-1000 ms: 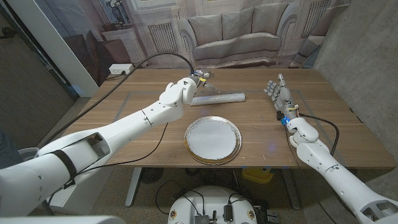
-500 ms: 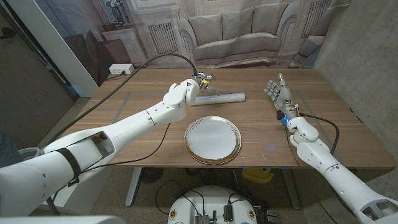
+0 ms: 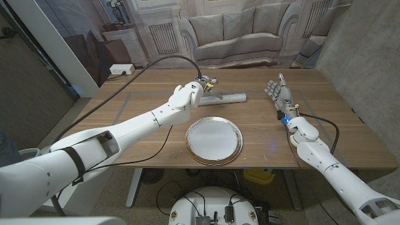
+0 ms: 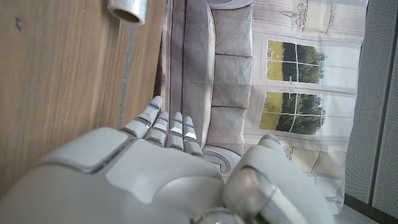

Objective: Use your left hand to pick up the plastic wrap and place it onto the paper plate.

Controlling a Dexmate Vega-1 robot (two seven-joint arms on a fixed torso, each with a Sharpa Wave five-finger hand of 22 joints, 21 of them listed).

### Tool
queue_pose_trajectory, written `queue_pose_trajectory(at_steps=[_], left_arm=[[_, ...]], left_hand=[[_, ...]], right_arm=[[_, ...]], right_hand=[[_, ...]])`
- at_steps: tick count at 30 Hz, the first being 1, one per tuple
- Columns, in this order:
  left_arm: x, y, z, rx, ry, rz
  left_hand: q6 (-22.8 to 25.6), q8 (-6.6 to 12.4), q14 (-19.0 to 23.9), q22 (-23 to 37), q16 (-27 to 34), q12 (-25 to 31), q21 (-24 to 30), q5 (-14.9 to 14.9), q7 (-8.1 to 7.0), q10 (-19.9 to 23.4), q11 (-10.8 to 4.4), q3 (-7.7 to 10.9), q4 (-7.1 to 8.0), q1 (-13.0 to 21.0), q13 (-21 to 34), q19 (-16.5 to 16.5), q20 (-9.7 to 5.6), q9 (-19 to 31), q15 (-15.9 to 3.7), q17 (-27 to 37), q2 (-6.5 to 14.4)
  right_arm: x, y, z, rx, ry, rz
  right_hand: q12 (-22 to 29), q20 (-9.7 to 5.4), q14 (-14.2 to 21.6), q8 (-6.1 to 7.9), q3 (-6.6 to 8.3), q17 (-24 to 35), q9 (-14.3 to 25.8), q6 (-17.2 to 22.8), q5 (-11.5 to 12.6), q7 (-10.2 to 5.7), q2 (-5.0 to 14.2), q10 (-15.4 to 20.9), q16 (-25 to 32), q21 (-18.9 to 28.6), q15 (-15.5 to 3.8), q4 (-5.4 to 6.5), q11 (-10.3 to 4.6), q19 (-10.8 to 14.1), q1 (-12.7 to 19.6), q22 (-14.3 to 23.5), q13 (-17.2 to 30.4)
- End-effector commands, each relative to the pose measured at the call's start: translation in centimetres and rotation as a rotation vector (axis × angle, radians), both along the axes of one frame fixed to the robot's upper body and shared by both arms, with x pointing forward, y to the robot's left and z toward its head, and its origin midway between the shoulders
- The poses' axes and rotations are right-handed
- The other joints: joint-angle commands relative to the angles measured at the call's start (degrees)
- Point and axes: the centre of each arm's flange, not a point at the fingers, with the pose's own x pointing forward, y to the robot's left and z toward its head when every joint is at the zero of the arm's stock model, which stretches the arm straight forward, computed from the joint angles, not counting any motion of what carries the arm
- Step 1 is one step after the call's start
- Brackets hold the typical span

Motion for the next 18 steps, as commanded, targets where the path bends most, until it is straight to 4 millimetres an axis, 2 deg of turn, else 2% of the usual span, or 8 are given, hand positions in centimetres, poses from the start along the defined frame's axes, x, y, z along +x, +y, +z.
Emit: queue_pose_trajectory(at_steps=[1, 18], left_arm=[[1.06, -0.53, -0.86, 0.016, 0.023, 0.015], [1.88, -1.02, -1.70, 0.025, 0.012, 0.030]], left_hand=[[0.38, 0.03, -0.03, 0.29, 0.05, 0.15, 0.02, 0.19, -0.32, 0.13, -0.25, -0.24, -0.21, 0.41, 0.31, -0.34, -0.03, 0.21, -0.73, 0.08, 0.21], [0.79, 0.18, 0.14, 0.30, 0.15, 0.30, 0.11, 0.19, -0.57, 0.45, -0.31, -0.44, -0.08, 0.52, 0.32, -0.02, 0.04, 0.21, -0.73, 0.12, 0.43]], right_arm=[[0.20, 0.00, 0.03, 0.003, 0.002, 0.000], [0.20, -0.16, 0.01, 0.001, 0.003, 0.001]], right_hand=[[-0.09, -0.28, 0.45, -0.03, 0.09, 0.22, 0.25, 0.61, 0.02, -0.03, 0.24, 0.58, -0.24, -0.15, -0.26, -0.11, 0.13, 0.59, 0.07, 0.27, 0.03], [-0.09, -0.28, 0.41, -0.05, -0.05, 0.22, 0.26, 0.61, -0.03, -0.01, 0.27, 0.65, -0.27, -0.47, -0.26, -0.11, -0.01, 0.74, 0.00, 0.28, 0.03]])
